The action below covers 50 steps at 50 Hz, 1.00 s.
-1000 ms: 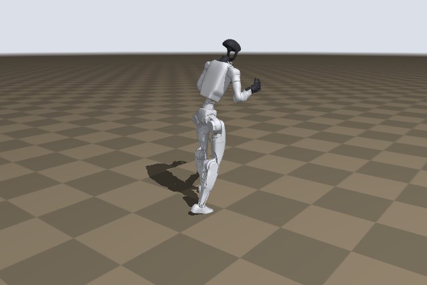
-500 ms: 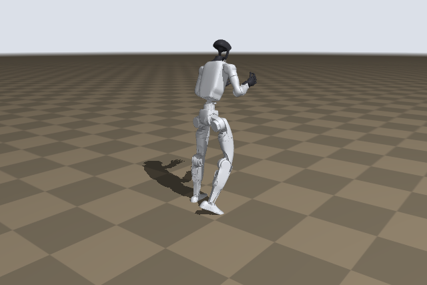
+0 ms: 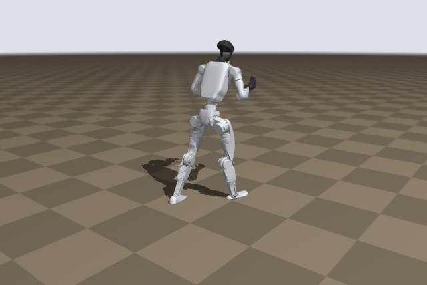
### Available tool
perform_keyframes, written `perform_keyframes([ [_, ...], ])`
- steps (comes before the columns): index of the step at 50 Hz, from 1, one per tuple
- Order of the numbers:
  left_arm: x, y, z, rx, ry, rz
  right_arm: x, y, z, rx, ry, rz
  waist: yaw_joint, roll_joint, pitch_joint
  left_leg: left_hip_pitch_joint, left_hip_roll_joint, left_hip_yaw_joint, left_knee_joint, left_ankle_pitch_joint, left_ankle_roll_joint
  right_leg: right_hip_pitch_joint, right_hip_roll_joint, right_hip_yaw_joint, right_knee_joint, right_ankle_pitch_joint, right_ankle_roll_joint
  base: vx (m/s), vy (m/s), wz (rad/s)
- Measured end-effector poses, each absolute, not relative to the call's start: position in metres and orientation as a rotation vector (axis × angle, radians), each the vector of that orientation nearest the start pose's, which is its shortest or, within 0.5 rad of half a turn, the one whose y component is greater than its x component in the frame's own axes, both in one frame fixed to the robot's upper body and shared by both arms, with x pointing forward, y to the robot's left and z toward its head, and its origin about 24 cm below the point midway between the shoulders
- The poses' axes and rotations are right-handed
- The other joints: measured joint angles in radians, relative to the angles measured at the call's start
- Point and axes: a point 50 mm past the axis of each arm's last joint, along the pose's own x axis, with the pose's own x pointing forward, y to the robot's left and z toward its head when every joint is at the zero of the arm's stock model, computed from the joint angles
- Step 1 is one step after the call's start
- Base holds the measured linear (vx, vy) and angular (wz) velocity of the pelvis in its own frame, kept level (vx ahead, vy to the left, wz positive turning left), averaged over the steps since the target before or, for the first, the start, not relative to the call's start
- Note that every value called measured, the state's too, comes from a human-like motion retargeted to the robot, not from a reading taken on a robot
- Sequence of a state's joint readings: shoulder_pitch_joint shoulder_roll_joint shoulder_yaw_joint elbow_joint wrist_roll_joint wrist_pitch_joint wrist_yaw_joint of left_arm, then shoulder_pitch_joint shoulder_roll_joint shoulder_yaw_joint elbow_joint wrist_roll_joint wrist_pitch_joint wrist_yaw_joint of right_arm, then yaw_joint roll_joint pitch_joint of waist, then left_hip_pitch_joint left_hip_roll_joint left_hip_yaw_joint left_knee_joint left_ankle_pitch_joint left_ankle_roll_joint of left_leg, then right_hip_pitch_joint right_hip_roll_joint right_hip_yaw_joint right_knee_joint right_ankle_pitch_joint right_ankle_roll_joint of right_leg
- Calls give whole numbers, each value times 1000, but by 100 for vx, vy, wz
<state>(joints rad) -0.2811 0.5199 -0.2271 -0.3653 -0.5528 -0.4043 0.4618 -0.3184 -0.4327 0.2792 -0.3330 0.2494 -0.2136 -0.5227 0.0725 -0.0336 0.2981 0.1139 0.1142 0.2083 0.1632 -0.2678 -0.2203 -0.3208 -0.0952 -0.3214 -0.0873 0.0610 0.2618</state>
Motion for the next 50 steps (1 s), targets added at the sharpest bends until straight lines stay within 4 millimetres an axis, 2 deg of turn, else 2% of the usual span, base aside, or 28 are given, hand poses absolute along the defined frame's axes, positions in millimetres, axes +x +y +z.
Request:
perform_keyframes([
  [5,248,163,210,-329,-781,-55,260,-141,205,-12,-773,-45,-30,49,-10,19,-14,-101,-16,79,11,51,-53,-74,7,97,0,47,-22,79],
  [11,238,162,197,-340,-713,-86,255,-139,201,-57,-774,-37,-45,95,-47,-25,-25,-119,131,159,72,108,-121,-77,81,43,0,47,-11,45],
  [13,237,162,197,-338,-713,-88,258,-140,202,-197,-796,-39,-67,98,-52,-67,-31,-92,195,161,94,114,-151,-89,107,17,0,35,-16,56],
  [15,237,162,198,-362,-713,-78,257,-136,203,-81,-779,-31,-80,98,-53,-106,-34,-43,242,146,121,117,-171,-93,123,-1,0,31,-19,23],
  [17,237,164,199,-363,-718,-72,261,-137,202,-258,-798,-37,-78,96,-58,-135,-37,4,250,125,131,114,-172,-82,127,-10,0,27,-20,-19],
  [19,237,164,199,-380,-721,-64,262,-136,201,-272,-796,-35,-73,95,-59,-154,-54,25,218,115,135,116,-171,-66,126,-16,0,27,-17,-39],
  [23,237,163,198,-414,-724,-53,262,-135,199,-282,-787,-25,-71,95,-47,-158,-116,-10,50,146,128,137,-175,-37,130,-37,0,27,-8,-42],
  [25,237,162,197,-441,-722,-50,258,-134,197,-95,-754,-15,-77,102,-34,-149,-141,-39,-51,174,123,156,-178,-27,144,-56,0,29,0,-34],
  [27,237,161,197,-431,-724,-59,260,-138,194,-217,-756,-14,-78,109,-25,-154,-148,-46,-122,191,120,170,-175,-16,163,-77,-1,28,1,-42],
  [28,237,160,197,-451,-722,-57,257,-138,193,-116,-740,-11,-77,114,-21,-159,-146,-41,-154,199,115,176,-169,-10,172,-86,-4,28,-2,-48],
  [30,235,160,195,-462,-719,-57,255,-139,189,-80,-717,-11,-72,120,-17,-175,-139,-25,-203,213,105,187,-155,2,187,-103,-10,27,-2,-52],
  [32,235,159,196,-449,-726,-66,260,-145,185,-296,-726,-12,-61,124,-13,-194,-131,-1,-245,229,94,192,-146,19,209,-121,-14,27,0,-56],
  [35,233,160,195,-453,-727,-68,257,-147,180,-283,-700,-7,-48,121,-10,-242,-117,39,-250,226,77,208,-140,41,235,-144,-21,27,2,-55],
  [37,233,160,196,-485,-730,-58,253,-147,180,-108,-676,-7,-37,117,-8,-273,-106,68,-250,224,68,213,-138,57,253,-159,-25,28,5,-60],
  [44,231,166,194,-487,-733,-37,251,-146,175,-95,-658,17,10,89,-28,-337,-45,164,-250,210,35,253,-125,127,280,-190,-31,30,10,-75],
  [50,232,171,193,-471,-738,-15,250,-141,170,-47,-636,36,43,49,-88,-311,15,249,-250,213,8,295,-107,190,291,-202,-28,37,20,-77],
])
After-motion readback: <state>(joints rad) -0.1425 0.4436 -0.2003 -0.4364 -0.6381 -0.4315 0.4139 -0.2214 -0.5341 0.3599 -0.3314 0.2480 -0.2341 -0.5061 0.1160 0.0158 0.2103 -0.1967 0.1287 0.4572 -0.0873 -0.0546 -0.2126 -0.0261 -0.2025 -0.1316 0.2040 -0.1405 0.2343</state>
